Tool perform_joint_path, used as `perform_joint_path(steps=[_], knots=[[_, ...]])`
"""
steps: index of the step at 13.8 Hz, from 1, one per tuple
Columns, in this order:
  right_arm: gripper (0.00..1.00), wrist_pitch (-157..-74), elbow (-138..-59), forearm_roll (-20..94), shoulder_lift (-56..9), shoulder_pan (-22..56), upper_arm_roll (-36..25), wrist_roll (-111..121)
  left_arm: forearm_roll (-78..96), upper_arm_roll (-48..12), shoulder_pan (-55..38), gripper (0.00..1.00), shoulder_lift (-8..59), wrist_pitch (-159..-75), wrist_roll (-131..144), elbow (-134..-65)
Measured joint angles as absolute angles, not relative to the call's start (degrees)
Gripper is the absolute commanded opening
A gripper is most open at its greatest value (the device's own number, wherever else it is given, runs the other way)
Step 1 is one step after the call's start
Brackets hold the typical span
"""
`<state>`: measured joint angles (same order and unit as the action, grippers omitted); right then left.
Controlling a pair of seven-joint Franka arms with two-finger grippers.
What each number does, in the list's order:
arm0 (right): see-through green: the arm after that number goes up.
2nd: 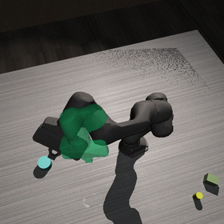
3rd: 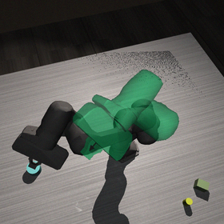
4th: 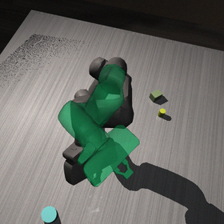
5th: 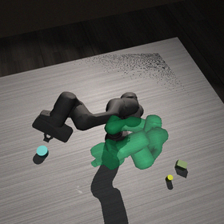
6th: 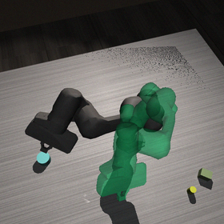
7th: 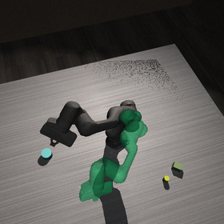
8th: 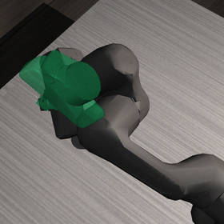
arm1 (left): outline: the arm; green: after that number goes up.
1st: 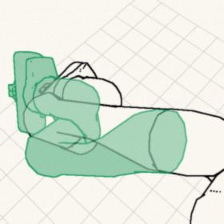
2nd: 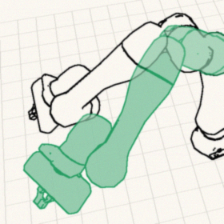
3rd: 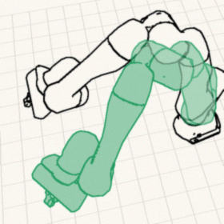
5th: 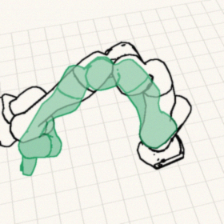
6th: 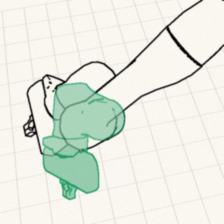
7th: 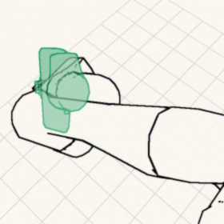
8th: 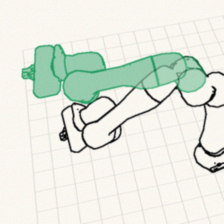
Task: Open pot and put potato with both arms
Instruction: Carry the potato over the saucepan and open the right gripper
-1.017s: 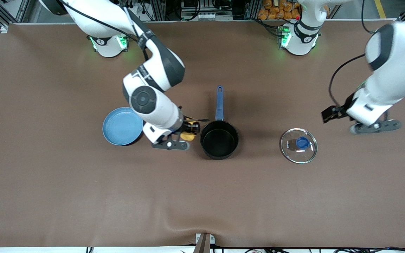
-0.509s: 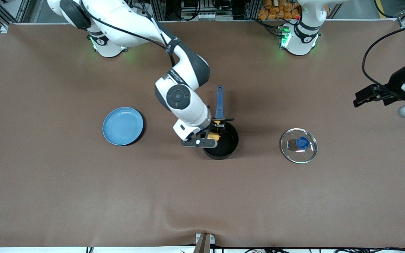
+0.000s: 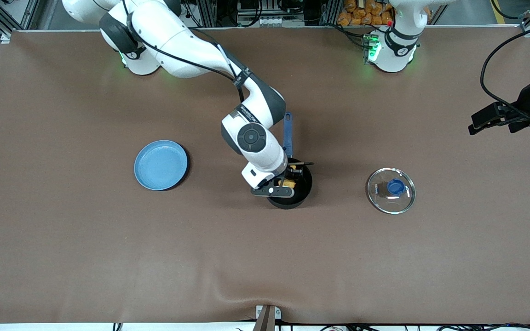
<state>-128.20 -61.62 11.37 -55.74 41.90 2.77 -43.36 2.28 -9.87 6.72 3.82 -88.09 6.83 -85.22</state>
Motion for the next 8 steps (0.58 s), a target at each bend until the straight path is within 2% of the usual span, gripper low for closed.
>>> perform_joint_path(steps=[8], knots=[[0.0, -129.0, -61.1, 9.6, -58.5, 43.9, 1.4, -43.4, 2.3, -10.3, 6.6, 1.0, 3.8, -88.1, 6.8, -85.1]])
